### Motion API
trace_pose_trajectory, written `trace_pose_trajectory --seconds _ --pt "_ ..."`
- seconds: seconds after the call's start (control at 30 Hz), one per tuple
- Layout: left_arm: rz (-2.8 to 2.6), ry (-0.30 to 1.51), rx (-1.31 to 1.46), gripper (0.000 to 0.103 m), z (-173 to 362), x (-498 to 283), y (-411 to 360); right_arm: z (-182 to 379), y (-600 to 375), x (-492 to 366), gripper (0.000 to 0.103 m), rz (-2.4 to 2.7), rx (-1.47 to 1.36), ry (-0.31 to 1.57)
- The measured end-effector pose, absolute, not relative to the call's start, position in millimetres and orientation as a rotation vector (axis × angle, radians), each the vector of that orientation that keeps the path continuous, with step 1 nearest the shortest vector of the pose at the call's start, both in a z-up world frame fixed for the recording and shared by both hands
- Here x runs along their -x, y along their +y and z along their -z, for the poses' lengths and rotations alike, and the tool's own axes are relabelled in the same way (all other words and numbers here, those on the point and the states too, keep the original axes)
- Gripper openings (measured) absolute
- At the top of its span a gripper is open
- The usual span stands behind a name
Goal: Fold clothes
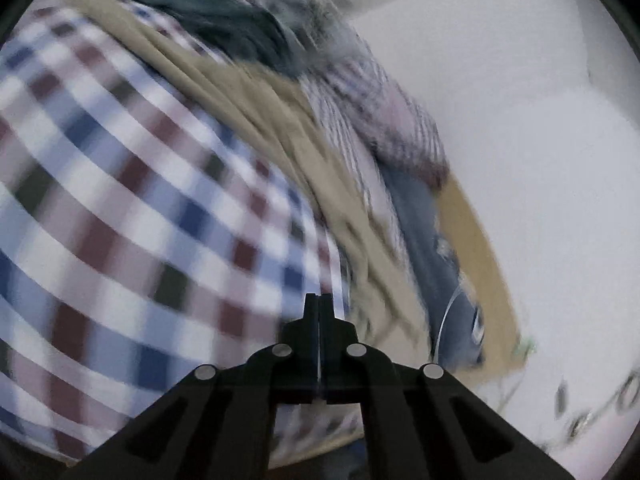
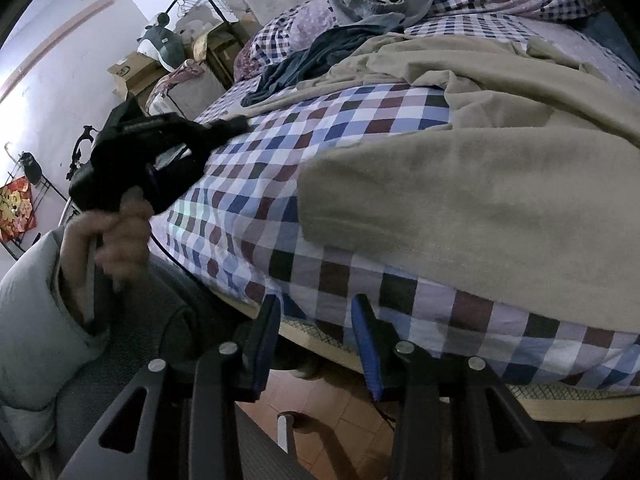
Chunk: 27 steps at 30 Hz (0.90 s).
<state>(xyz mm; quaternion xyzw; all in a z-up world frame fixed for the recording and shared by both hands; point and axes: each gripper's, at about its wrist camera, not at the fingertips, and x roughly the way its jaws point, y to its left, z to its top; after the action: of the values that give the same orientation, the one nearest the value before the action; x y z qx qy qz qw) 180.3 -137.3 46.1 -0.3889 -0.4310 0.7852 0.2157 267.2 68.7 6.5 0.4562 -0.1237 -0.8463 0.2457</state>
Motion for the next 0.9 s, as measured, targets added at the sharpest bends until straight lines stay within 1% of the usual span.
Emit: trace_pose_trajectory --seconds 0.1,0.17,0.23,0.27,0.33,0.37,0.47,0.57,0.67,0.7,0.73,0.77,0.83,0.9 --pt "-2.126 -1.213 1.084 0.0 -43.0 -176.4 -145.7 -6.9 68.2 -265.9 0.041 2.311 -1.242 -0.336" --pt "-2.078 -1.158 1.106 0.001 -40.6 -176.9 -132.8 -9.3 68.3 -265.8 0.041 2.314 -1.229 -0.334" --pt "-2.047 -1.056 1.167 0.011 -38.1 -177.5 -112.7 -13.3 67.9 -266.8 0.041 2.327 -1.206 -0.327" --pt "-2.034 -0.996 1.196 0.03 -36.8 -178.3 -101.1 -14.4 67.6 -266.9 0.041 2.335 -1.201 -0.32" --pt "-2.006 -0.878 1.241 0.057 -34.6 -180.0 -78.8 -14.7 67.2 -266.4 0.041 2.34 -1.201 -0.316" --pt "-1.99 -0.82 1.256 0.063 -34.0 -180.7 -67.5 -14.0 67.3 -265.8 0.041 2.338 -1.207 -0.318" --pt "-1.977 -0.685 1.289 0.064 -32.1 -181.0 -42.9 -13.8 67.7 -265.5 0.041 2.334 -1.207 -0.317" --pt "-1.99 -0.593 1.297 0.064 -29.9 -180.8 -26.0 -12.9 66.7 -266.1 0.041 2.328 -1.209 -0.31" --pt "-2.006 -0.541 1.269 0.064 -33.0 -183.4 -13.7 -10.5 65.3 -267.1 0.041 2.322 -1.22 -0.3" --pt "-2.008 -0.528 1.26 0.057 -34.4 -184.0 -9.8 -9.6 65.2 -267.4 0.041 2.321 -1.225 -0.297" --pt "-2.007 -0.526 1.25 0.041 -35.9 -185.1 -7.1 -8.4 65.9 -267.5 0.041 2.322 -1.232 -0.296" --pt "-2.008 -0.523 1.258 0.001 -35.3 -183.7 -9.0 -7.4 66.7 -267.6 0.041 2.324 -1.239 -0.296" --pt "-2.034 -0.533 1.248 0.001 -37.0 -182.2 -13.8 -5.6 69.0 -267.3 0.041 2.328 -1.249 -0.301" --pt "-2.069 -0.607 1.191 0.001 -45.4 -181.0 -25.0 -4.2 71.8 -266.3 0.041 2.336 -1.258 -0.311"
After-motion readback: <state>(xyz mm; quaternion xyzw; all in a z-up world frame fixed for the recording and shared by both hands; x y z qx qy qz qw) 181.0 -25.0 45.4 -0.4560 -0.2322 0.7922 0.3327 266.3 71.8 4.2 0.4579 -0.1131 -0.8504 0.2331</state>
